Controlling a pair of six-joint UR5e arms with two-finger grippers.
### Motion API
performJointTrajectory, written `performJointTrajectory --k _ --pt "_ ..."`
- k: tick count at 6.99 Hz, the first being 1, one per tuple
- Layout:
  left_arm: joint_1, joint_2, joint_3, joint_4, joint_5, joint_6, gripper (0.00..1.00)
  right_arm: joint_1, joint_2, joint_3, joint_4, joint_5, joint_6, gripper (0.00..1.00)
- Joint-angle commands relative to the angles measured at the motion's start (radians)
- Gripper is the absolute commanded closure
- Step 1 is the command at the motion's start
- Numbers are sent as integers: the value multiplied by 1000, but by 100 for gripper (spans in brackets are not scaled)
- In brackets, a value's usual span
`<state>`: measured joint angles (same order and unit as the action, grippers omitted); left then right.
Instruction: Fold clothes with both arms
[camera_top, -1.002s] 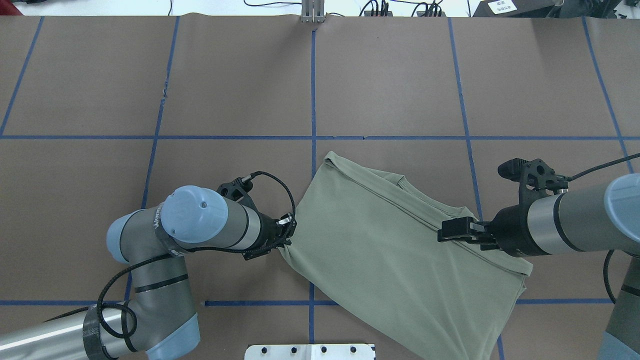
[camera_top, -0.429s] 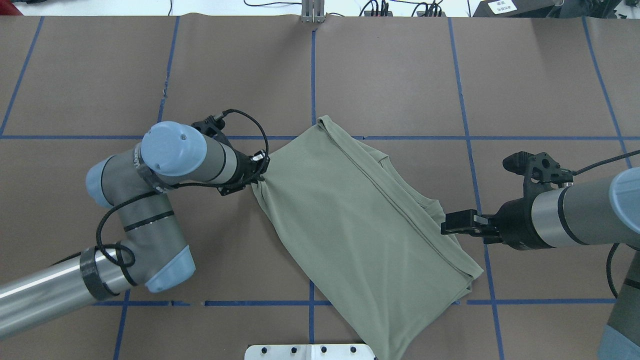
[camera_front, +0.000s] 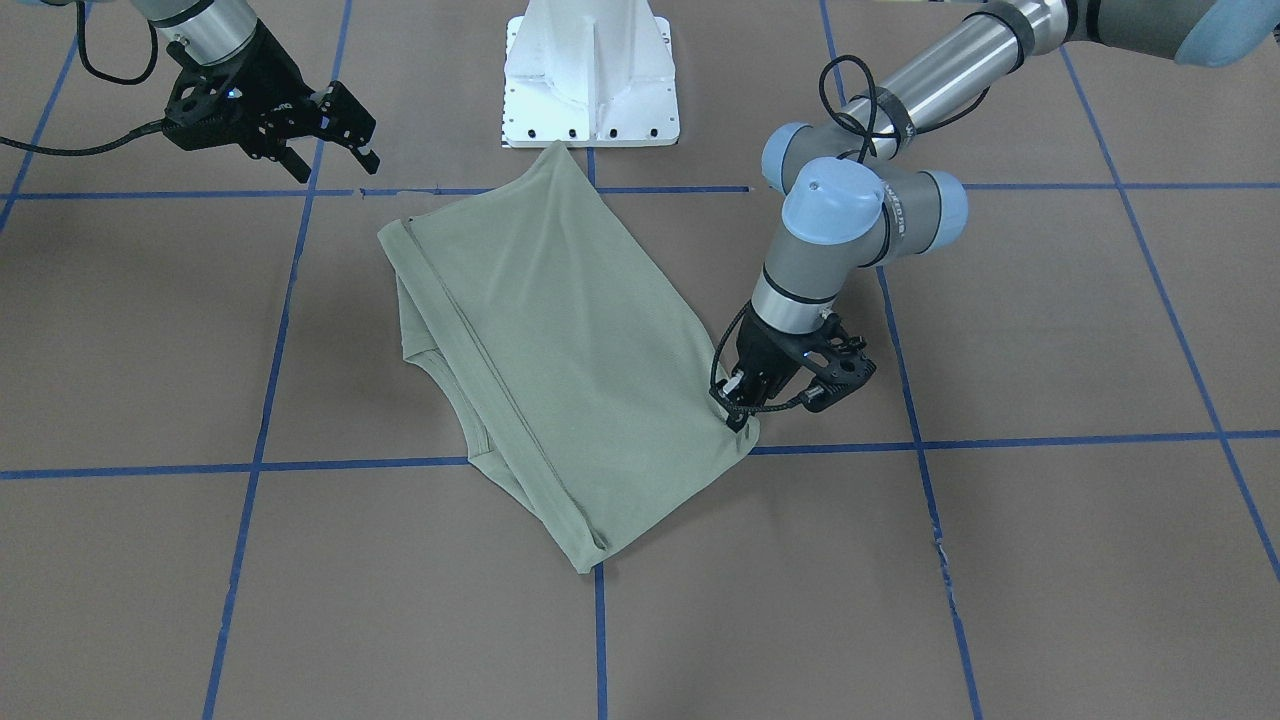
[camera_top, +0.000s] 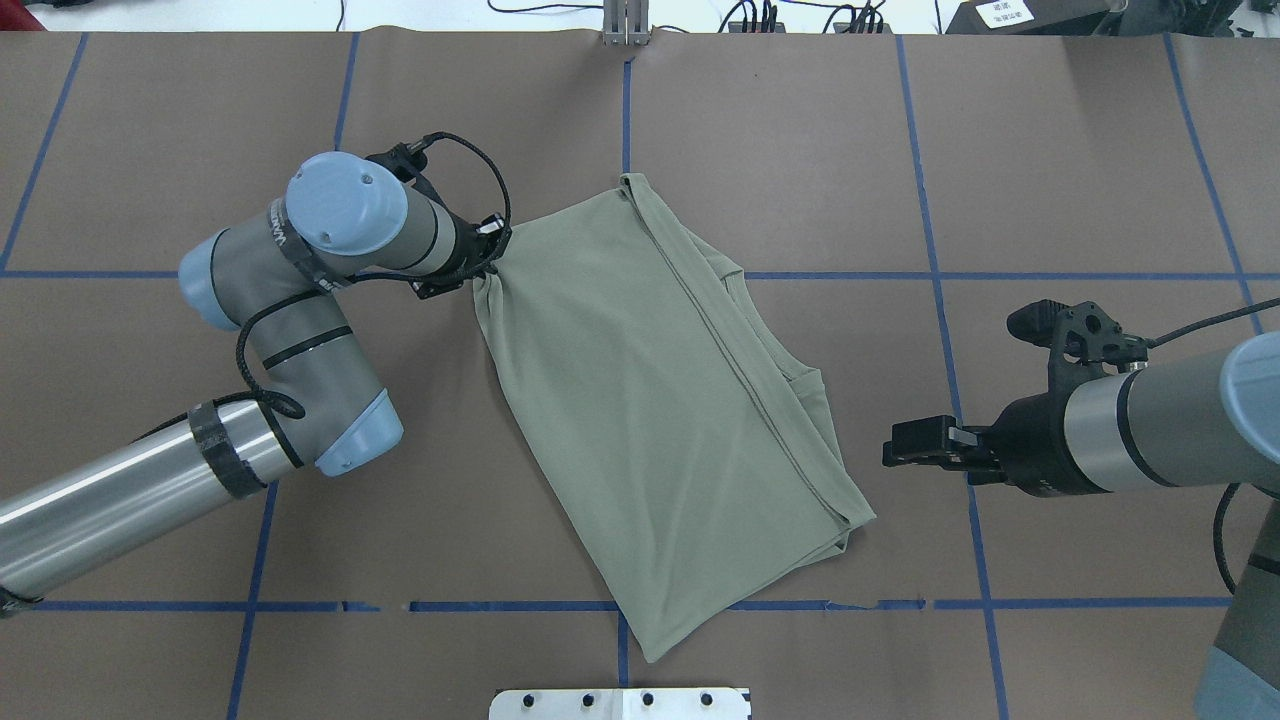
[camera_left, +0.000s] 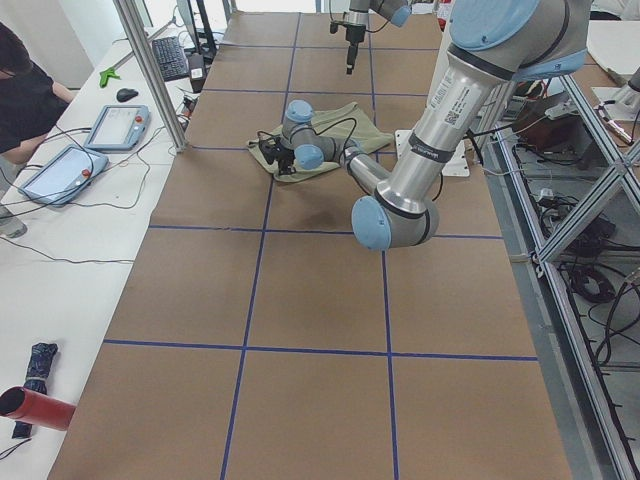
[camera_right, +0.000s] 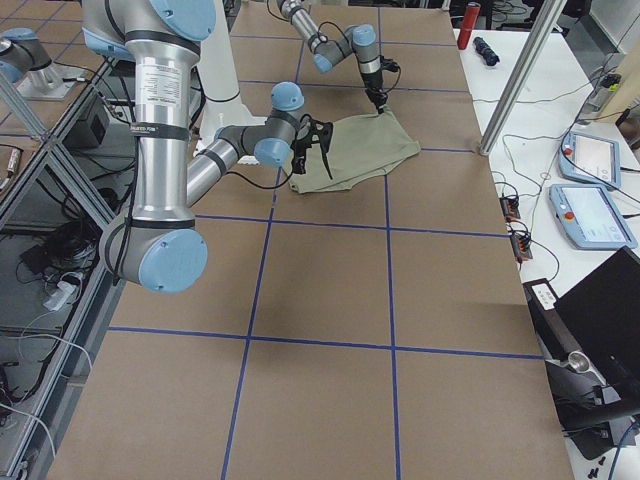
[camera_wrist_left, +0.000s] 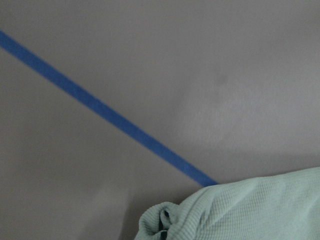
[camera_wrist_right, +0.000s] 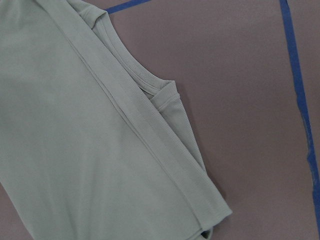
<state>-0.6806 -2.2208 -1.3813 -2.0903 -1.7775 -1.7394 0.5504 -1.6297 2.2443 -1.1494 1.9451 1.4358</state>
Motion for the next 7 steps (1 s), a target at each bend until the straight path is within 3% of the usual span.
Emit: performJointTrajectory --k 1,3,6,7 --pt "-36 -86 79 -20 48 21 100 2 16 -2 0 0 0 0" --pt "-34 -201 297 -159 113 21 100 2 21 -2 0 3 0 0" --pt "-31 -264 445 -352 254 63 100 2 21 1 0 3 0 0" --pt "-31 -293 508 -413 260 63 96 2 21 3 0 3 0 0"
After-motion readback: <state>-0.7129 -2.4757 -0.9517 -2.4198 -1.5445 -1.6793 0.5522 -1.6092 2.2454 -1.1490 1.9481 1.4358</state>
